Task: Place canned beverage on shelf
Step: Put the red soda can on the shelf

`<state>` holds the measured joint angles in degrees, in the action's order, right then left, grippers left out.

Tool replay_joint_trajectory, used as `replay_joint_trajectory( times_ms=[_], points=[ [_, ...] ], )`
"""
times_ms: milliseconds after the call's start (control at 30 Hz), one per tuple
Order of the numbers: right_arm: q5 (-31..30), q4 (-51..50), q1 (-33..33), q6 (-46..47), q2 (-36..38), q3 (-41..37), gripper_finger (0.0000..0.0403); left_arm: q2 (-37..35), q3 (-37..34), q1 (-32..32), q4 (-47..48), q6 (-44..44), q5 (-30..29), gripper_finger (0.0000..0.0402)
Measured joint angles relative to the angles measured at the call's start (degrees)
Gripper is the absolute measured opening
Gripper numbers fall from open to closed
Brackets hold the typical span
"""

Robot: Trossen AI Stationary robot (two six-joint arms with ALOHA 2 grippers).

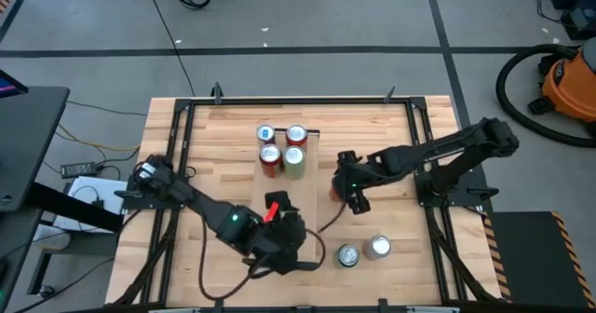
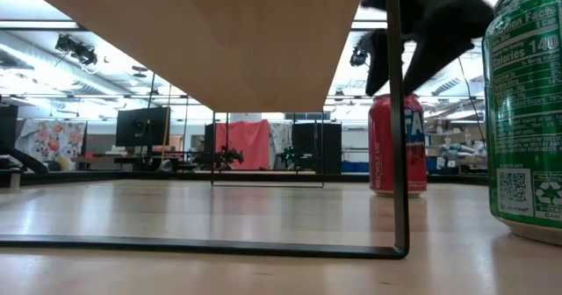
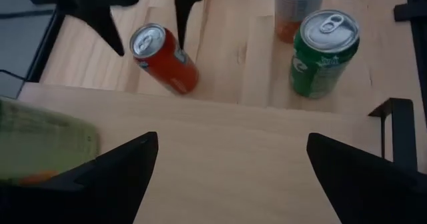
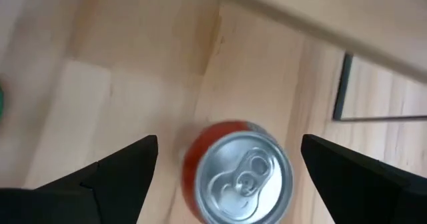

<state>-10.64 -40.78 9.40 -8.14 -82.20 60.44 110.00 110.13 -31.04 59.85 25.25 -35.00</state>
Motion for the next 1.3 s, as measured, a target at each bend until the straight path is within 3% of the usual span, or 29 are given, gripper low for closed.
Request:
replay_joint_trajectory(
  times_ms=[167, 300, 500, 733, 967, 1300],
  points=[
    [2.69, -2.96, -2.96, -2.01, -3.97, 2.3, 0.0375, 0.11, -5.16, -1.28, -5.53, -0.65, -0.24, 0.0396],
    [4.46, -5.9, -3.71, -1.74, -5.04, 2.58, 0.0348, -0.09, -7.6, -1.69, -8.33, -0.61, -1.9, 0.0396],
    [4.37, -9.39, -3.85, 7.71, -3.82, 2.57, 0.0304, -0.11, -7.55, -1.11, -11.36, 0.25, -6.27, 0.0396],
    [2.78, -11.36, -4.04, 25.47, -2.42, 2.55, 0.0313, -0.11, -7.51, 0.3, -13.53, 3.19, -9.69, 0.0396],
    [5.16, -14.42, -4.09, 29.36, -2.08, 2.9, 0.0315, -0.11, -7.51, 0.9, -13.29, 0.5, -12.4, 0.0396],
    [4.45, -19.56, 1.49, 32.64, -1.92, 11.91, 0.0315, 0.19, -7.51, -2.67, -14.27, -5.36, -17.94, 0.0396]
  ],
)
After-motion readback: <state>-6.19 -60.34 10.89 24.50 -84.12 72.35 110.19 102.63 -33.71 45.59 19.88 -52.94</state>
